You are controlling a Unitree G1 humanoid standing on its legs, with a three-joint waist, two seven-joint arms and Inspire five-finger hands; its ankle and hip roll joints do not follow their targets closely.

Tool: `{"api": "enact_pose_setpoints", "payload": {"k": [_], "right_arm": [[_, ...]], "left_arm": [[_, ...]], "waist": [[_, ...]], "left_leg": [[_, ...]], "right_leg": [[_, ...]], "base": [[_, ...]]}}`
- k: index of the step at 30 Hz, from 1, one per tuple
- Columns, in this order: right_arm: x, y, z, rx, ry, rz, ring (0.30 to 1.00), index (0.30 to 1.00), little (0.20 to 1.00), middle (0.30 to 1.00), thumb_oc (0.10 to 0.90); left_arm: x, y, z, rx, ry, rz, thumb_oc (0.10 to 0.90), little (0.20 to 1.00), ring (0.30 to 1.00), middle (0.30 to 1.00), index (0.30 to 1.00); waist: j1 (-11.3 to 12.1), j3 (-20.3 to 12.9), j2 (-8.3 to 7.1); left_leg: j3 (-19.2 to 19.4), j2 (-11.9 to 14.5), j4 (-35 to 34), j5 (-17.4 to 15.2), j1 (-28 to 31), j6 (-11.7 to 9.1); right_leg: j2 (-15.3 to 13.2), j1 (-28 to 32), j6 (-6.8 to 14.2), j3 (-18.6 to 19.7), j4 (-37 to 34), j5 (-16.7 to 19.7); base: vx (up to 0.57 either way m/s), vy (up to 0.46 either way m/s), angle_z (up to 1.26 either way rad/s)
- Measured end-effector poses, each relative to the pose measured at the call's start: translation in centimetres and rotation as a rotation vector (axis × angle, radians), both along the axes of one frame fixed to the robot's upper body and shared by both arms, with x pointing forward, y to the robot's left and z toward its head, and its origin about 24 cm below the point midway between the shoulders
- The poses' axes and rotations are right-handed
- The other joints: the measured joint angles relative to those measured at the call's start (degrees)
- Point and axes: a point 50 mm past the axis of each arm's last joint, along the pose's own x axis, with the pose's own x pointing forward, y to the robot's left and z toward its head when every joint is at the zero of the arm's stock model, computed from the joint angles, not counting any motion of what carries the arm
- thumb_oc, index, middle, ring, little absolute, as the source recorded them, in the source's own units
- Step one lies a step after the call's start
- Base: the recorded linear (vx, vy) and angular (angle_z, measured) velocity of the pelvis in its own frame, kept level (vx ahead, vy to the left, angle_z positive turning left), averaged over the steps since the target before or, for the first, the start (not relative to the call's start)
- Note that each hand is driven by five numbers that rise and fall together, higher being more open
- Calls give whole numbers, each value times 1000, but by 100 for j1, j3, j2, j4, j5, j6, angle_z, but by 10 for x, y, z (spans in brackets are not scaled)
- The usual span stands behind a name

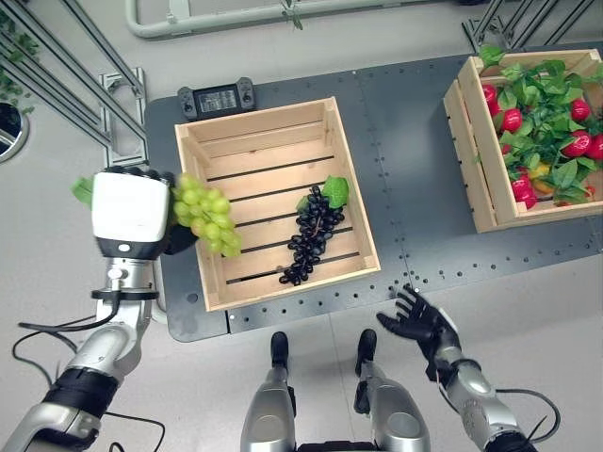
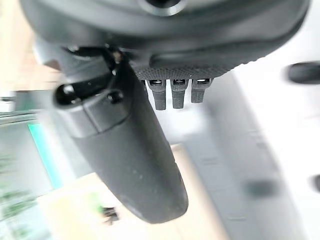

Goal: Pick up the fruits from the basket on one side to the basket on the other side

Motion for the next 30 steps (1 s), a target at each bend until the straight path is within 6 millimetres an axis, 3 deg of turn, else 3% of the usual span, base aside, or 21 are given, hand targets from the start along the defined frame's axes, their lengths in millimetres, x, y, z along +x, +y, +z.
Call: {"api": "enact_pose_setpoints", "payload": {"k": [6, 12, 14, 22, 26, 30], "right_arm": [[1, -6, 42, -27, -150, 37, 900, 900, 900, 900, 800], [5, -2, 68, -52, -225, 132, 900, 900, 900, 900, 800], [6, 4, 75, -35, -250, 162, 900, 900, 900, 900, 800], [14, 33, 111, -2, -406, 359, 900, 900, 900, 900, 800], [18, 41, 115, -3, -423, 391, 900, 900, 900, 900, 800], [17, 45, 112, 5, -416, 402, 900, 900, 900, 900, 800]], "left_arm": [[-16, -7, -10, 82, 67, -75, 400, 300, 300, 300, 300], [-14, -21, -14, 133, 135, -181, 400, 300, 300, 300, 300], [-11, -35, -18, 153, 166, -248, 400, 300, 300, 300, 300], [-4, -73, -18, 144, 215, -484, 400, 300, 300, 300, 300], [-2, -82, -16, -78, 225, -583, 400, 300, 300, 300, 300], [-2, -101, -17, -555, 221, -754, 400, 300, 300, 300, 300]], "waist": [[115, -903, 100], [92, -1308, 99], [95, -1461, 103], [109, -1652, 72], [142, -1699, 60], [232, -1715, 48]], "left_leg": [[1, -30, -31, -37, 148, 27], [-7, -25, -68, -79, 239, 32], [-16, -29, -69, -77, 252, 33], [-33, -35, -68, -40, 296, 35], [-35, -42, -66, -39, 305, 37], [-36, -44, -66, -40, 307, 37]], "right_leg": [[-35, 172, 57, -10, -4, -87], [-64, 275, 64, -7, -6, -96], [-67, 292, 65, -10, -6, -96], [-68, 342, 68, -26, -5, -94], [-70, 353, 72, -29, -5, -97], [-72, 355, 74, -29, -5, -99]], "base": [[93, -7, 5], [61, -6, 0], [60, -17, 2], [45, -15, 1], [25, -11, 1], [0, 0, 0]]}}
